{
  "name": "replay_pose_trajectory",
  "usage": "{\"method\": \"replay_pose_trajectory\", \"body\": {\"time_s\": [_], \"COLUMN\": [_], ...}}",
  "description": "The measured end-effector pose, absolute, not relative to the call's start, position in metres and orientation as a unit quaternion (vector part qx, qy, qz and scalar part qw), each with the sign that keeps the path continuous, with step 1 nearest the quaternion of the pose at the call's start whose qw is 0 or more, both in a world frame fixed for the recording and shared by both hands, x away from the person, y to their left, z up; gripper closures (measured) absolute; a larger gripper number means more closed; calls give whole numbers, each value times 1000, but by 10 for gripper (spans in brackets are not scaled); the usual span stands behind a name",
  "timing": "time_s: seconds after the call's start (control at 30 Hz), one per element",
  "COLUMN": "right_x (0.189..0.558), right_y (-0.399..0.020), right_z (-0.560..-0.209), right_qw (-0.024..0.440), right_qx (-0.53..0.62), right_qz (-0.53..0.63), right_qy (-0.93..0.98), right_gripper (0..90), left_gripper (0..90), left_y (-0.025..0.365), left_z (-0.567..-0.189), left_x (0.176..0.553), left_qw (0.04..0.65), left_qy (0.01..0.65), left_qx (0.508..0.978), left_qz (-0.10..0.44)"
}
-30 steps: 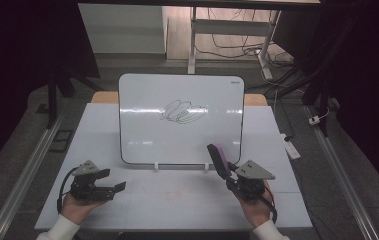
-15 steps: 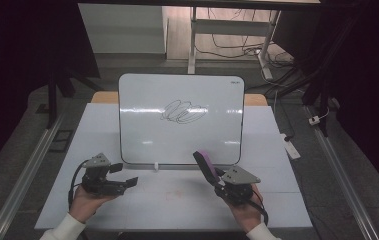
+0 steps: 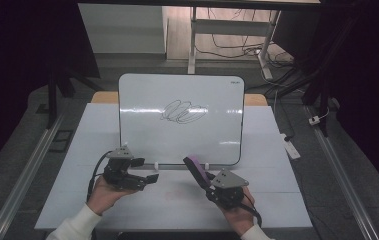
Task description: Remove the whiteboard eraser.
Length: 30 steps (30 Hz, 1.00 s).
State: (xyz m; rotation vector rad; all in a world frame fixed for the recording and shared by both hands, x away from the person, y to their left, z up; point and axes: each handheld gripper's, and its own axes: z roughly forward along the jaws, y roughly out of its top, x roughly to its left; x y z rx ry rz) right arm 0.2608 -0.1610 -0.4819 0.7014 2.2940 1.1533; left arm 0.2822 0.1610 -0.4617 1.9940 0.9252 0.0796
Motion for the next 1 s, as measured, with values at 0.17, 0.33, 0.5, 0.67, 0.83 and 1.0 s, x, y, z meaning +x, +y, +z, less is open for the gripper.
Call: {"method": "replay_pose_trajectory", "body": {"time_s": [0.17, 0.33, 0.5, 0.67, 0.83, 1.0], "right_x": [257, 255, 250, 246, 242, 240], "right_y": [-152, -144, -138, -135, -132, -130], "right_z": [-485, -488, -489, -490, -491, -491], "right_qw": [239, 242, 248, 259, 274, 285], "right_qx": [242, 228, 216, 203, 185, 172], "right_qz": [413, 407, 402, 400, 397, 389], "right_qy": [845, 851, 854, 856, 856, 859], "right_gripper": [657, 657, 657, 657, 657, 656], "left_gripper": [152, 149, 156, 174, 208, 300], "left_y": [144, 130, 118, 108, 98, 98], "left_z": [-458, -456, -456, -458, -464, -467], "left_x": [290, 297, 304, 312, 318, 318], "left_qw": [450, 447, 447, 444, 428, 430], "left_qy": [358, 349, 344, 335, 327, 318], "left_qx": [818, 823, 825, 830, 840, 842], "left_qz": [17, -6, -27, -46, -64, -75]}}
